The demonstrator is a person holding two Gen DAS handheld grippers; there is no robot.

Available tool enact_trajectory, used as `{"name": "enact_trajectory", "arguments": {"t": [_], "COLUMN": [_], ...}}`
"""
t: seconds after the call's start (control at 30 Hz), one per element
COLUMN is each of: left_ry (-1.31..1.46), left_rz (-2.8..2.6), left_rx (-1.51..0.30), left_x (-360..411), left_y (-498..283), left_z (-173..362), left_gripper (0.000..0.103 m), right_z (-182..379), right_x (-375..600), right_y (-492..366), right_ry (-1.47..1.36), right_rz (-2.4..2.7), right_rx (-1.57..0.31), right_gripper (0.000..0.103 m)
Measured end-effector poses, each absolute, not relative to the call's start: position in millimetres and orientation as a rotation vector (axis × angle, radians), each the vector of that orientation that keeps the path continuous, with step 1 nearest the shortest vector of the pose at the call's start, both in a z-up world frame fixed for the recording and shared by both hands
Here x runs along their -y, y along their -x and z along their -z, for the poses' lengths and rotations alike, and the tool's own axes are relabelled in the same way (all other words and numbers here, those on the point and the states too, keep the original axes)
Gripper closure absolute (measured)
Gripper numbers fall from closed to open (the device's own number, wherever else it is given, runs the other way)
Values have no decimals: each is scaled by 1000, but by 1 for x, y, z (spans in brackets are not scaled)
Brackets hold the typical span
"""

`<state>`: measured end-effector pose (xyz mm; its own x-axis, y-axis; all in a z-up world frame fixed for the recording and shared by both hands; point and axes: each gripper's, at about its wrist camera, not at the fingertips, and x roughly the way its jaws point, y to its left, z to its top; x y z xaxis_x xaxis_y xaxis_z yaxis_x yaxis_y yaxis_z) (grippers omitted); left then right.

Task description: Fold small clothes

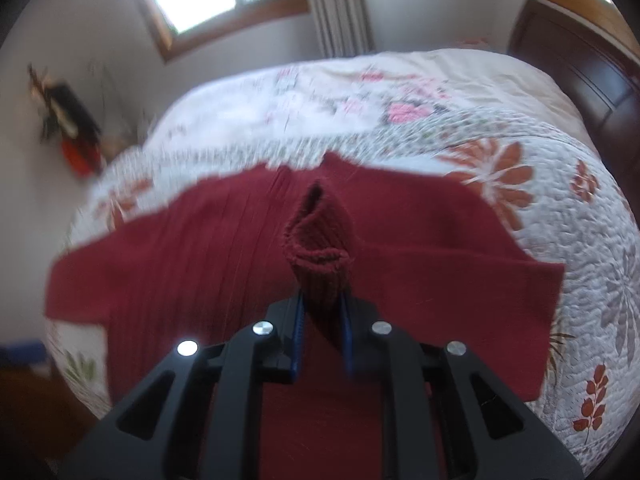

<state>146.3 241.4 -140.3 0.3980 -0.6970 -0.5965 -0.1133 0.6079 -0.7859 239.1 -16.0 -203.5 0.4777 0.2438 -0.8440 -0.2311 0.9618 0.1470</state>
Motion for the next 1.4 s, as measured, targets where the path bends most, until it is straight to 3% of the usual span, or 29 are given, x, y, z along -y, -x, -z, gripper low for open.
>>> {"name": "enact_trajectory", "arguments": {"t": [0.1,0.27,0.6,0.73,0.83,0.87,0.9,1.0,1.03,1.17,1.2,1.4], "left_ry": [858,909,1019,926,910,911,908,854,838,787,785,740], "left_rz": [463,523,524,471,468,468,468,442,432,390,390,418], "left_rx": [-1143,-1199,-1427,-1482,-1474,-1471,-1481,-1537,-1545,-1555,-1544,-1451], "left_x": [-232,-213,-162,-148,-142,-142,-139,-137,-136,-140,-142,-143], "left_y": [-169,-204,-261,-271,-277,-279,-281,-281,-281,-283,-282,-280], "left_z": [147,173,261,275,276,276,278,282,283,286,285,257], "left_gripper": [4,4,4,4,5,12,26,56,60,92,96,97], "right_z": [225,224,207,210,213,214,215,215,214,211,211,210], "right_x": [-4,3,93,126,142,145,145,142,139,127,127,137], "right_y": [-235,-214,-130,-99,-82,-78,-75,-69,-68,-68,-68,-67], "right_ry": [54,-35,-219,-339,-435,-472,-502,-539,-539,-508,-504,-522], "right_rz": [-310,-367,-201,-109,-59,-46,-41,-49,-57,-95,-98,-86], "right_rx": [-1080,-1111,-1129,-1142,-1144,-1146,-1145,-1141,-1141,-1148,-1148,-1141], "right_gripper": [82,57,53,52,46,45,45,45,45,45,45,45]}}
